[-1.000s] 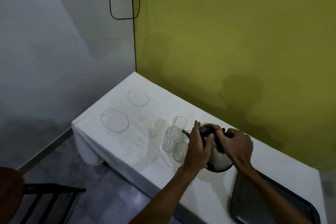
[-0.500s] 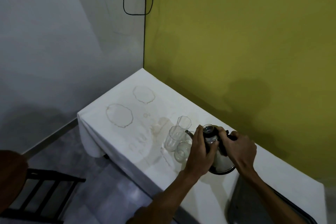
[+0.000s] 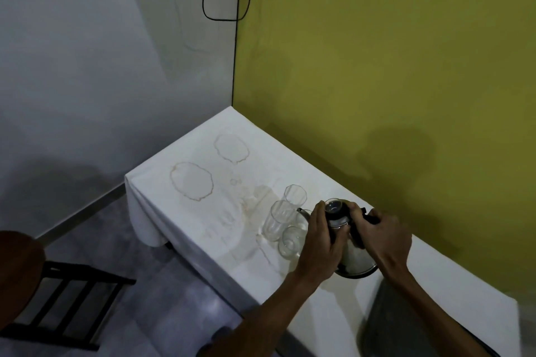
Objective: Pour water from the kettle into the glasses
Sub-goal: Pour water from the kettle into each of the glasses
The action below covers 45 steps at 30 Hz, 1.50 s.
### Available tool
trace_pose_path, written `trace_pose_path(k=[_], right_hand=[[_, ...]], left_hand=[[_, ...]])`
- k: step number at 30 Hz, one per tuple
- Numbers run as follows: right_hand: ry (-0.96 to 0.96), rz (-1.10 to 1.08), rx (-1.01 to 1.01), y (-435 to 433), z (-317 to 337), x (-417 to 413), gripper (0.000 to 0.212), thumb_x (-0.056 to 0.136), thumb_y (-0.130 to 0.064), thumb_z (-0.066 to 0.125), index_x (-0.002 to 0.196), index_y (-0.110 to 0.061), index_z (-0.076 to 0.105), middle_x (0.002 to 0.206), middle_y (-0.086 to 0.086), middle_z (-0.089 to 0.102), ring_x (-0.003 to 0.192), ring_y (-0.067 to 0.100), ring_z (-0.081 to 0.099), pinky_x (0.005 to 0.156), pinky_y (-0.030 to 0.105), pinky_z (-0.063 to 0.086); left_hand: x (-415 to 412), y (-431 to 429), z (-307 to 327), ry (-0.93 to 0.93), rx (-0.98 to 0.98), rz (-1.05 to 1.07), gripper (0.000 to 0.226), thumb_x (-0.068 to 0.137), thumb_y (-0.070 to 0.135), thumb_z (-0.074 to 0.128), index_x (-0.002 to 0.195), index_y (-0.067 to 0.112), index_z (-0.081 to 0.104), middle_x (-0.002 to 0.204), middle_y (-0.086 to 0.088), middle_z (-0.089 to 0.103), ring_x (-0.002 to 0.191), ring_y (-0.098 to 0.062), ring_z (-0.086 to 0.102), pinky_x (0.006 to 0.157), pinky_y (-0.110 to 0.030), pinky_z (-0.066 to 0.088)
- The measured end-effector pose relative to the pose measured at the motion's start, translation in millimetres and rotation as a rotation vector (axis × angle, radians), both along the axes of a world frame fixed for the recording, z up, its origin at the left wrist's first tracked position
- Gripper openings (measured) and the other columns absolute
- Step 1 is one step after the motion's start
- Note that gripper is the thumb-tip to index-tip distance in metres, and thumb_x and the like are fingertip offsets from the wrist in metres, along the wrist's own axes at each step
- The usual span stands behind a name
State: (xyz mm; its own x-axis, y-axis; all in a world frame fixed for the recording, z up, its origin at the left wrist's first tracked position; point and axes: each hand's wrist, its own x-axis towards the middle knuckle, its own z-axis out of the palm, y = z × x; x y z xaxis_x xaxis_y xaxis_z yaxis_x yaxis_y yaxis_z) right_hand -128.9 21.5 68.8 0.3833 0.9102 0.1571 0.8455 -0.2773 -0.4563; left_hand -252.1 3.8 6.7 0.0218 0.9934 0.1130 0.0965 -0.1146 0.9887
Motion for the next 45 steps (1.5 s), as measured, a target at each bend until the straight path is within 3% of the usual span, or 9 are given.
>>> trace_pose_path(k=[4,7,10,13,17,20,27,45], right_hand=[[-0.012,0.018,-0.008,1.3,0.6,-0.2,0.073,0.08,-0.07,0.051,0.052,-0.003,0.054,0.044,0.008,0.055,0.052,0.031,0.059,0.061,0.044,0.053],[-0.015,0.036,-0.012,0.8,1.8,-1.1,0.072,0.08,-0.07,0.05,0.052,-0.003,0.053,0.043,0.008,0.054,0.051,0.03,0.058,0.06,0.042,0.052],[-0.035,0.062,-0.014,0.2,1.3,-2.2,0.072,0.08,-0.07,0.049,0.052,-0.004,0.051,0.043,0.007,0.053,0.05,0.03,0.057,0.059,0.042,0.052],[-0.045,0.081,-0.013,0.8,0.2,-2.6,0.071,0.082,-0.069,0.051,0.05,-0.006,0.051,0.042,0.006,0.053,0.048,0.028,0.057,0.058,0.041,0.052],[-0.046,0.106,-0.029,0.9,-0.2,-4.4,0.07,0.082,-0.068,0.051,0.051,-0.005,0.053,0.042,0.006,0.053,0.048,0.029,0.057,0.058,0.038,0.05],[-0.053,0.113,-0.045,1.8,-0.7,-4.5,0.069,0.086,-0.064,0.056,0.053,-0.003,0.052,0.043,0.008,0.053,0.05,0.03,0.058,0.059,0.037,0.049],[-0.067,0.131,-0.03,4.4,-1.1,-6.9,0.073,0.081,-0.072,0.049,0.05,-0.005,0.053,0.041,0.005,0.052,0.047,0.026,0.057,0.057,0.039,0.05],[-0.071,0.123,-0.04,3.4,-1.0,-5.4,0.081,0.086,-0.074,0.033,0.05,-0.005,0.055,0.042,0.005,0.052,0.048,0.026,0.057,0.064,0.039,0.054]], left_hand=[[-0.8,-1.5,3.3,-0.036,0.003,0.005,0.047,0.102,0.037,0.053,0.143,0.016,0.041,0.136,0.0,0.054,0.129,-0.014,0.052,0.106,-0.041,0.045],[-1.7,-3.3,0.7,-0.048,-0.029,0.003,0.063,0.101,0.047,0.054,0.151,0.016,0.033,0.146,0.0,0.05,0.136,-0.013,0.049,0.11,-0.038,0.043],[-5.4,-7.5,0.6,-0.041,-0.047,-0.003,0.088,0.095,0.06,0.053,0.161,0.022,0.008,0.164,-0.001,0.027,0.148,-0.01,0.033,0.118,-0.028,0.036],[-10.8,-7.6,2.5,0.066,0.082,0.005,0.083,0.099,0.058,0.046,0.161,0.022,0.003,0.17,0.0,0.007,0.156,-0.011,0.011,0.123,-0.028,0.024],[-14.1,-4.6,0.4,0.255,0.233,0.013,0.068,0.105,0.051,0.033,0.158,0.009,0.026,0.167,-0.005,0.021,0.156,-0.016,0.009,0.124,-0.042,0.023],[-14.8,-4.5,0.2,0.274,0.227,0.005,0.066,0.105,0.052,0.026,0.154,0.008,0.036,0.164,-0.005,0.03,0.155,-0.015,0.015,0.123,-0.04,0.025],[-16.1,-6.0,1.8,0.242,0.179,-0.001,0.071,0.102,0.056,0.023,0.153,0.008,0.036,0.163,-0.005,0.03,0.154,-0.016,0.018,0.124,-0.023,0.015],[-14.9,-5.0,-4.6,0.32,0.236,0.003,0.061,0.106,0.042,0.031,0.151,0.002,0.038,0.16,-0.013,0.036,0.155,-0.02,0.019,0.124,-0.037,0.024]])
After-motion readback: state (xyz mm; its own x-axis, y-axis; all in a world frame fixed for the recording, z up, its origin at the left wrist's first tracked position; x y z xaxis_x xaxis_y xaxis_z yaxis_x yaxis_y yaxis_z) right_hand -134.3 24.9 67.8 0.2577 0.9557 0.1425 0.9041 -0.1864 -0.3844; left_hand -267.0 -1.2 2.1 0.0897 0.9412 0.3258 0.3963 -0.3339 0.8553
